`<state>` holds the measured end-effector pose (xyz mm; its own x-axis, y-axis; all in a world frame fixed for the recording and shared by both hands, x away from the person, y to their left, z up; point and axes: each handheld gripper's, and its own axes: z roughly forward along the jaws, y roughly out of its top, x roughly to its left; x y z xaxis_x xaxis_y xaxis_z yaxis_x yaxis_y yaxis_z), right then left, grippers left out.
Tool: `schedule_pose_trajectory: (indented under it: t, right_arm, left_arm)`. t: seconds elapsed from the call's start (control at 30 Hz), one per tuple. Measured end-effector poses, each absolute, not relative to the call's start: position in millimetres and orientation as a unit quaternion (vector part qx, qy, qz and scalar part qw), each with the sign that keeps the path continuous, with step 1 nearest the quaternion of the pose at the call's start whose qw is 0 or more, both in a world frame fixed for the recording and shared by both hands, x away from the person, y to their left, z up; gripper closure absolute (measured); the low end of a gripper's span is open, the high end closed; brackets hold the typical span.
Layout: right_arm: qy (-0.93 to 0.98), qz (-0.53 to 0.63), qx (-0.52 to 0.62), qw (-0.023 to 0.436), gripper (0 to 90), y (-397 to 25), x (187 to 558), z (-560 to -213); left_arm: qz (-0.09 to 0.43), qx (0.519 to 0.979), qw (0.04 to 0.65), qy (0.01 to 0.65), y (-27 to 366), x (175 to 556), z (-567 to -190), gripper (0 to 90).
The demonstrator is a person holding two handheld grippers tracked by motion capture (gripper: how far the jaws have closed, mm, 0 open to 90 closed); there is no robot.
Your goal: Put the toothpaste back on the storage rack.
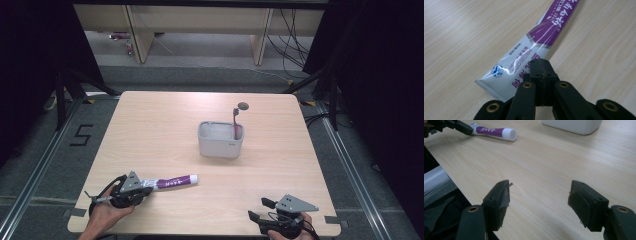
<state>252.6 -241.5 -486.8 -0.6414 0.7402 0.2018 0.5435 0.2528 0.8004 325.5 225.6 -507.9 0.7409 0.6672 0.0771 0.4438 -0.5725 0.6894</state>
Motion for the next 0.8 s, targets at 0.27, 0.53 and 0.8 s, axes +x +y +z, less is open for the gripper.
schedule_pose_trajectory:
  t: [0.27, 0.53, 0.8]
  right_arm:
    - [0.786, 0.461, 0.396, 0.116, 33.8, -243, 255, -488]
    - [0.785, 0.454, 0.406, 0.115, 33.9, -244, 253, -486]
    - [0.789, 0.455, 0.394, 0.125, 33.9, -246, 254, -486]
  left_arm:
    - [0.170, 0.869, 0.328, 0.330, 228, 336, -508, 89.6]
    - [0.177, 0.866, 0.324, 0.339, 230, 351, -507, 89.6]
    - [0.178, 0.859, 0.327, 0.351, 228, 364, -507, 89.6]
